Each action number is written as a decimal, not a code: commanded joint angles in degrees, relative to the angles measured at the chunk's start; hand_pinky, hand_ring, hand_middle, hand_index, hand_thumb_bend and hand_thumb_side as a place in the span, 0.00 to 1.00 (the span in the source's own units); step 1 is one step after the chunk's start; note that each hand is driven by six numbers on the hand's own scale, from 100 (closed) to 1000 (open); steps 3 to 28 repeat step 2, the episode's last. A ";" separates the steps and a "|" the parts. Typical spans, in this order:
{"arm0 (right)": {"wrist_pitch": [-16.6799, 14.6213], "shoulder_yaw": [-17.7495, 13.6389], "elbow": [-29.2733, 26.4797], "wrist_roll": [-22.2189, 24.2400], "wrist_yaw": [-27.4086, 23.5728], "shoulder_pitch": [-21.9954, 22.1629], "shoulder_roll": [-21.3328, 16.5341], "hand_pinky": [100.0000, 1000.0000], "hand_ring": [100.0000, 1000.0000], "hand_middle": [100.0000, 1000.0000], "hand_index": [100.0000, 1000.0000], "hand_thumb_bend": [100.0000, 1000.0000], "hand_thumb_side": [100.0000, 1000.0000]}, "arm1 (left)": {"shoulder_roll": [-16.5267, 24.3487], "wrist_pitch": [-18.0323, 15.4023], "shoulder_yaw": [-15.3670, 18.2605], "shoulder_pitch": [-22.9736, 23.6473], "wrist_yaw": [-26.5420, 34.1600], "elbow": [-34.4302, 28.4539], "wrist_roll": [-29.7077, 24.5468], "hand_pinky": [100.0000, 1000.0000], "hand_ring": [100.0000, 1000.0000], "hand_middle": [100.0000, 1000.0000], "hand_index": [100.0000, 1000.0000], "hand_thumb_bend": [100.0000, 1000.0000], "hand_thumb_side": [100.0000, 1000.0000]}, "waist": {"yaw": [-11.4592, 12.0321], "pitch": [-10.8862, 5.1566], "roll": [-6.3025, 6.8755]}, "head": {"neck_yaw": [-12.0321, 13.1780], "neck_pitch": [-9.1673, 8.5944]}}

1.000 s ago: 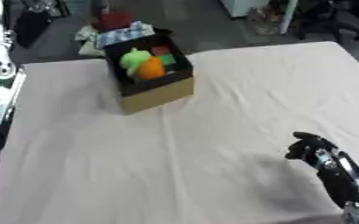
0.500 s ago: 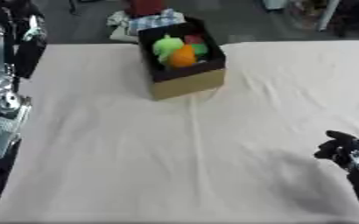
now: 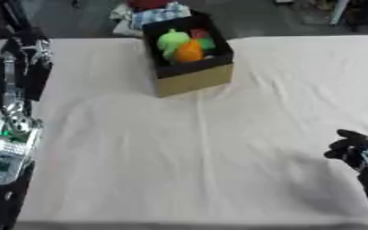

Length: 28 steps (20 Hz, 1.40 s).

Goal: Pick up objects on the table and place them in the box.

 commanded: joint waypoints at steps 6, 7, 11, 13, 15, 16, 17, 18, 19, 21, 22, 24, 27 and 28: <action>0.16 -0.28 -1.27 -0.11 -0.37 -0.72 -0.49 0.66 0.55 0.54 0.78 0.00 0.71 | 0.04 -0.06 0.16 -0.34 -0.15 -1.08 -0.31 0.77 0.57 0.56 0.76 0.00 0.68 | 0.11 0.23 -0.52 | -0.61 0.31; 0.16 -0.28 -1.27 -0.11 -0.37 -0.72 -0.49 0.66 0.55 0.54 0.78 0.00 0.71 | 0.04 -0.06 0.16 -0.34 -0.15 -1.08 -0.31 0.77 0.57 0.56 0.76 0.00 0.68 | 0.11 0.23 -0.52 | -0.61 0.31; 0.16 -0.28 -1.27 -0.11 -0.37 -0.72 -0.49 0.66 0.55 0.54 0.78 0.00 0.71 | 0.04 -0.06 0.16 -0.34 -0.15 -1.08 -0.31 0.77 0.57 0.56 0.76 0.00 0.68 | 0.11 0.23 -0.52 | -0.61 0.31; 0.16 -0.28 -1.27 -0.11 -0.37 -0.72 -0.49 0.66 0.55 0.54 0.78 0.00 0.71 | 0.04 -0.06 0.16 -0.34 -0.15 -1.08 -0.31 0.77 0.57 0.56 0.76 0.00 0.68 | 0.11 0.23 -0.52 | -0.61 0.31; 0.16 -0.28 -1.27 -0.11 -0.37 -0.72 -0.49 0.66 0.55 0.54 0.78 0.00 0.71 | 0.04 -0.06 0.16 -0.34 -0.15 -1.08 -0.31 0.77 0.57 0.56 0.76 0.00 0.68 | 0.11 0.23 -0.52 | -0.61 0.31; 0.16 -0.28 -1.27 -0.11 -0.37 -0.72 -0.49 0.66 0.55 0.54 0.78 0.00 0.71 | 0.04 -0.06 0.16 -0.34 -0.15 -1.08 -0.31 0.77 0.57 0.56 0.76 0.00 0.68 | 0.11 0.23 -0.52 | -0.61 0.31; 0.16 -0.28 -1.27 -0.11 -0.37 -0.72 -0.49 0.66 0.55 0.54 0.78 0.00 0.71 | 0.04 -0.06 0.16 -0.34 -0.15 -1.08 -0.31 0.77 0.57 0.56 0.76 0.00 0.68 | 0.11 0.23 -0.52 | -0.61 0.31; 0.16 -0.28 -1.27 -0.11 -0.37 -0.72 -0.49 0.66 0.55 0.54 0.78 0.00 0.71 | 0.04 -0.06 0.16 -0.34 -0.15 -1.08 -0.31 0.77 0.57 0.56 0.76 0.00 0.68 | 0.11 0.23 -0.52 | -0.61 0.31; 0.16 -0.28 -1.27 -0.11 -0.37 -0.72 -0.49 0.66 0.55 0.54 0.78 0.00 0.71 | 0.04 -0.06 0.16 -0.34 -0.15 -1.08 -0.31 0.77 0.57 0.56 0.76 0.00 0.68 | 0.11 0.23 -0.52 | -0.61 0.31; 0.16 -0.28 -1.27 -0.11 -0.37 -0.72 -0.49 0.66 0.55 0.54 0.78 0.00 0.71 | 0.04 -0.06 0.16 -0.34 -0.15 -1.08 -0.31 0.77 0.57 0.56 0.76 0.00 0.68 | 0.11 0.23 -0.52 | -0.61 0.31; 0.16 -0.28 -1.27 -0.11 -0.37 -0.72 -0.49 0.66 0.55 0.54 0.78 0.00 0.71 | 0.04 -0.06 0.16 -0.34 -0.15 -1.08 -0.31 0.77 0.57 0.56 0.76 0.00 0.68 | 0.11 0.23 -0.52 | -0.61 0.31; 0.16 -0.28 -1.27 -0.11 -0.37 -0.72 -0.49 0.66 0.55 0.54 0.78 0.00 0.71 | 0.04 -0.06 0.16 -0.34 -0.15 -1.08 -0.31 0.77 0.57 0.56 0.76 0.00 0.68 | 0.11 0.23 -0.52 | -0.61 0.31; 0.16 -0.28 -1.27 -0.11 -0.37 -0.72 -0.49 0.66 0.55 0.54 0.78 0.00 0.71 | 0.04 -0.06 0.16 -0.34 -0.15 -1.08 -0.31 0.77 0.57 0.56 0.76 0.00 0.68 | 0.11 0.23 -0.52 | -0.61 0.31; 0.16 -0.28 -1.27 -0.11 -0.37 -0.72 -0.49 0.66 0.55 0.54 0.78 0.00 0.71 | 0.04 -0.06 0.16 -0.34 -0.15 -1.08 -0.31 0.77 0.57 0.56 0.76 0.00 0.68 | 0.11 0.23 -0.52 | -0.61 0.31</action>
